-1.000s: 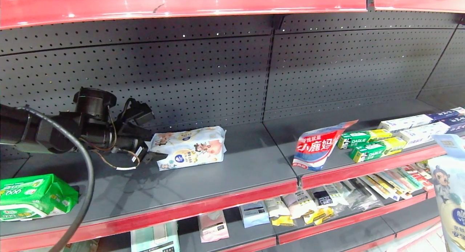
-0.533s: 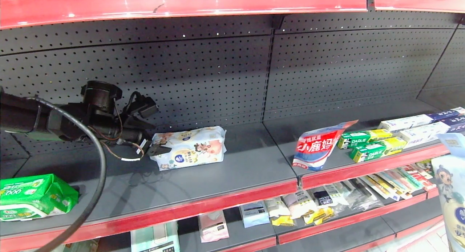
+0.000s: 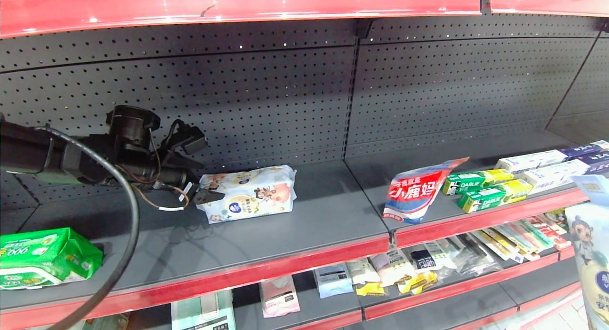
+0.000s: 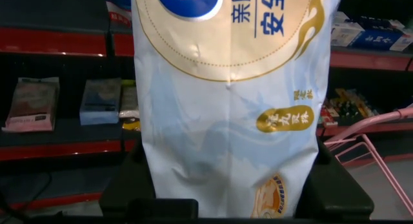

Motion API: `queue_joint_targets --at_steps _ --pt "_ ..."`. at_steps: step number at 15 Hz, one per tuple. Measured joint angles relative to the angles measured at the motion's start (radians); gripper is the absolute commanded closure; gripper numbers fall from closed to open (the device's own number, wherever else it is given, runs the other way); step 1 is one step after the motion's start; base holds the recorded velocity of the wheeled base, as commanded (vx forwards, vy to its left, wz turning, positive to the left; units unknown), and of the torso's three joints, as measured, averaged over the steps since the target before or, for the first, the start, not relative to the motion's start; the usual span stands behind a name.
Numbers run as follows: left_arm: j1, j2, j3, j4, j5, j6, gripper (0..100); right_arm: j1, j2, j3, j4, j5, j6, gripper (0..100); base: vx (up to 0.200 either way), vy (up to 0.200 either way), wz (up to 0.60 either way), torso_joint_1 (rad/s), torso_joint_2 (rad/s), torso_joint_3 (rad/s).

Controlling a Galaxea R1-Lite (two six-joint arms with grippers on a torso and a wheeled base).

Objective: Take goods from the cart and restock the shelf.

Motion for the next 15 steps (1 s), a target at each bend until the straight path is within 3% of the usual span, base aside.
queue_joint_targets --at_steps 7,11,15 --pt "-0.001 0.001 -0.019 0.039 0.0 0.008 0 0.0 0.0 0.007 0.0 -0.006 0.0 100 0.0 0.0 0.0 0.0 0.0 0.0" --pt "-0.003 0.048 -0.056 0.04 0.0 0.041 0 0.0 0.0 0.009 0.0 -0.006 0.0 100 0.0 0.0 0.0 0.0 0.0 0.0" --pt "-0.025 0.105 -0.092 0.044 -0.003 0.041 0 0.0 0.0 0.01 0.0 -0.011 -0.002 100 0.0 0.0 0.0 0.0 0.0 0.0"
